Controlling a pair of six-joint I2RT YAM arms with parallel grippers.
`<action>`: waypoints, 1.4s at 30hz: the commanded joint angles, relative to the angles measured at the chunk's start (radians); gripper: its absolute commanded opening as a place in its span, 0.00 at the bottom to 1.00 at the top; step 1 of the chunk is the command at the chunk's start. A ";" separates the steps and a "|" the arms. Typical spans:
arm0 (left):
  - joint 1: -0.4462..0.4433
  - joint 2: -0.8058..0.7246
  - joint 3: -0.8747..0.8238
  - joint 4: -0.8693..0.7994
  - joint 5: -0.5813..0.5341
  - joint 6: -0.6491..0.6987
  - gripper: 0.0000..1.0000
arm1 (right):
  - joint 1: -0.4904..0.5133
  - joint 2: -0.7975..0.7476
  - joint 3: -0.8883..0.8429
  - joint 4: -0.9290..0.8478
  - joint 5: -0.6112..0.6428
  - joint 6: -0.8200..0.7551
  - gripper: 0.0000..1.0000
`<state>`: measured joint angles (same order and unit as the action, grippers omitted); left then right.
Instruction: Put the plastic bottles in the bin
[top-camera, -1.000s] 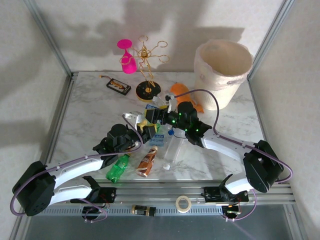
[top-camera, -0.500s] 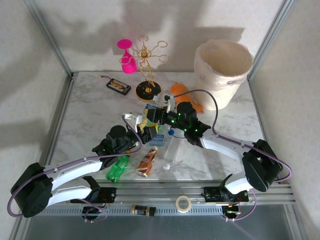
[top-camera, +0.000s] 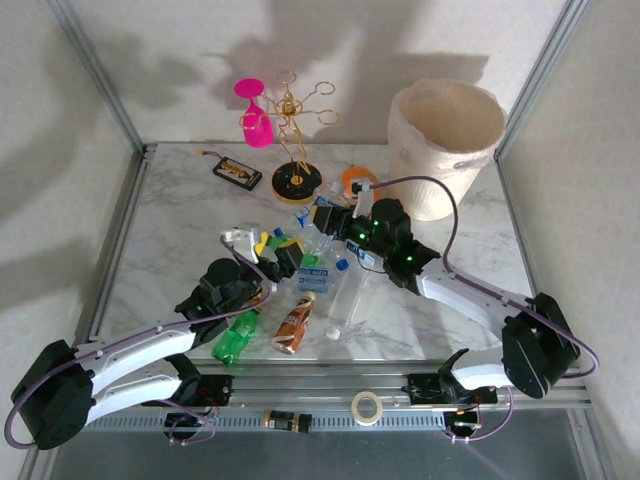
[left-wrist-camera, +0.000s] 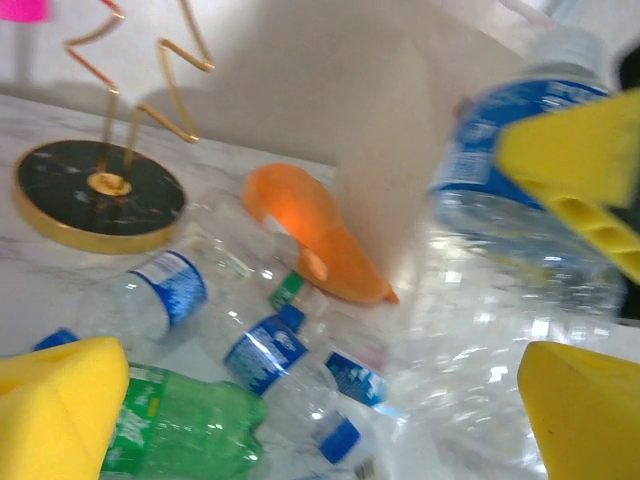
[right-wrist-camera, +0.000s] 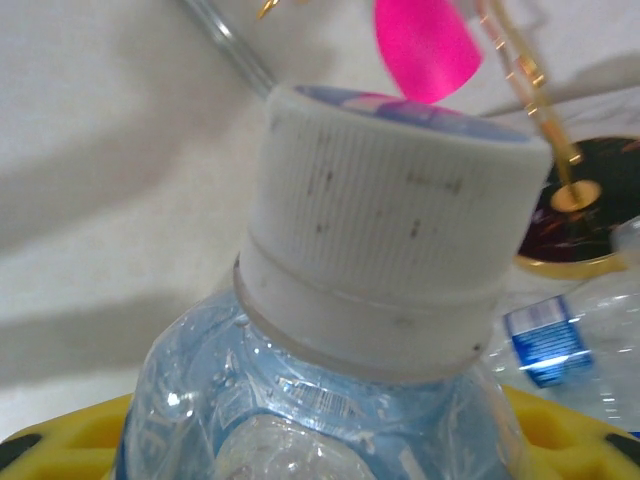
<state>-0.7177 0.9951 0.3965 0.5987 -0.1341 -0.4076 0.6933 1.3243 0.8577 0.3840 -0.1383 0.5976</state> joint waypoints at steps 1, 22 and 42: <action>0.047 -0.005 -0.009 -0.057 -0.118 -0.097 1.00 | -0.048 -0.082 0.040 -0.091 0.107 -0.080 0.47; 0.170 0.028 -0.041 -0.117 -0.100 -0.276 1.00 | -0.475 0.151 0.737 -0.346 0.283 -0.343 0.45; 0.186 -0.049 -0.064 -0.167 -0.108 -0.257 1.00 | -0.639 0.490 0.921 -0.493 0.303 -0.331 0.47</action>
<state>-0.5392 0.9634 0.3439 0.4568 -0.2298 -0.6777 0.0624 1.7988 1.7557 -0.1017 0.1638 0.2726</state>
